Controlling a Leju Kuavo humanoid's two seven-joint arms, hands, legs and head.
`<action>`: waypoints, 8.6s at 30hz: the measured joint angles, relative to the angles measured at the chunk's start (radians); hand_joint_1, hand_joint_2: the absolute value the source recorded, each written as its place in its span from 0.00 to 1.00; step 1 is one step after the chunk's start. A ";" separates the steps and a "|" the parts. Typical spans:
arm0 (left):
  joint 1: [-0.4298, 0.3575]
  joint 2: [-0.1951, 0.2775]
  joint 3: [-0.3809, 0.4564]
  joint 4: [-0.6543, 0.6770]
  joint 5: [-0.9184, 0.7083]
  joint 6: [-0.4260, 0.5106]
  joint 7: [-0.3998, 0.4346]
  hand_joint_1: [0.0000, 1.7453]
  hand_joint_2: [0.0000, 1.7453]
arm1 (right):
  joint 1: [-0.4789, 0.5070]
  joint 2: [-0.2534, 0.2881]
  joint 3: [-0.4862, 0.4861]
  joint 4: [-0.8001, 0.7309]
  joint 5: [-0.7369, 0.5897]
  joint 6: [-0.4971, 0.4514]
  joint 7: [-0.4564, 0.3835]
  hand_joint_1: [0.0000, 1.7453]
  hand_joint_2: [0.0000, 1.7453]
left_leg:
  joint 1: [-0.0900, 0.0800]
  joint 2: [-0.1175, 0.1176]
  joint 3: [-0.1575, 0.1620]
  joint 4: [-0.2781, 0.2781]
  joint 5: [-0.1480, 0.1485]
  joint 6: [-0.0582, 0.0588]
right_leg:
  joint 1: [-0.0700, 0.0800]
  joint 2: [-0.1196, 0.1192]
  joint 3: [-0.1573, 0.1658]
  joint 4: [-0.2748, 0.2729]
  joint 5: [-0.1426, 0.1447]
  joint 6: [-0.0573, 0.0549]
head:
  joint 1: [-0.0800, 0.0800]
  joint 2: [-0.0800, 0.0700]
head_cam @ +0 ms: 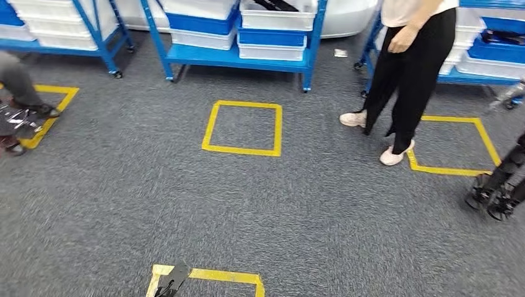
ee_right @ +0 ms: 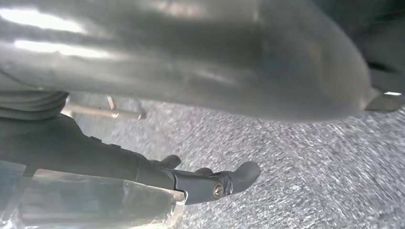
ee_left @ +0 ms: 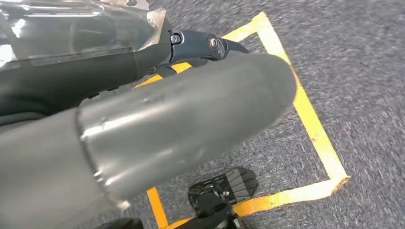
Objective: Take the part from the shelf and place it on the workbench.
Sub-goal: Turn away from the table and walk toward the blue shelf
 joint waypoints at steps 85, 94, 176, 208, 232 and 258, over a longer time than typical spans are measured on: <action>-0.009 0.000 -0.003 -0.004 -0.002 -0.008 -0.043 0.00 0.00 | 0.011 0.007 -0.055 0.000 0.038 0.007 0.000 0.00 0.00 | -0.010 0.030 0.041 -0.015 -0.062 0.008 | 0.007 0.000 0.112 -0.252 0.154 0.012 | -0.003 0.000; -0.001 -0.006 -0.003 -0.005 -0.002 0.008 -0.049 0.00 0.00 | 0.020 0.004 -0.070 0.000 0.045 0.005 -0.008 0.00 0.00 | -0.003 0.014 0.106 -0.026 -0.077 0.009 | -0.005 0.006 -0.027 -0.092 0.113 0.048 | 0.005 0.000; -0.001 0.000 -0.004 -0.010 -0.012 0.008 -0.032 0.00 0.00 | 0.014 0.011 -0.197 -0.002 0.064 0.004 0.078 0.00 1.00 | 0.006 -0.063 0.020 0.009 -0.072 -0.023 | 0.033 0.163 0.055 -0.287 0.214 -0.043 | 0.002 0.000; 0.002 -0.005 0.003 -0.010 -0.004 0.011 -0.042 0.00 0.00 | 0.022 0.009 -0.200 -0.002 0.107 -0.009 0.057 0.00 1.00 | 0.038 0.110 0.146 -0.056 -0.105 -0.068 | -0.023 -0.035 0.035 -0.262 0.194 0.023 | 0.012 0.000; 0.005 -0.011 0.004 -0.010 -0.010 -0.007 -0.051 0.00 0.00 | 0.028 0.006 -0.200 0.001 0.118 0.004 0.057 0.00 1.00 | 0.069 0.040 0.032 0.256 -0.200 -0.102 | -0.029 0.017 0.036 -0.234 0.158 -0.001 | 0.003 0.000; 0.010 -0.010 0.007 -0.010 -0.014 0.010 -0.042 0.00 0.00 | 0.018 0.002 -0.217 0.007 0.145 0.005 0.055 0.00 0.00 | 0.000 0.011 0.107 -0.005 -0.092 -0.022 | -0.036 0.001 0.043 -0.268 0.193 0.040 | 0.007 0.000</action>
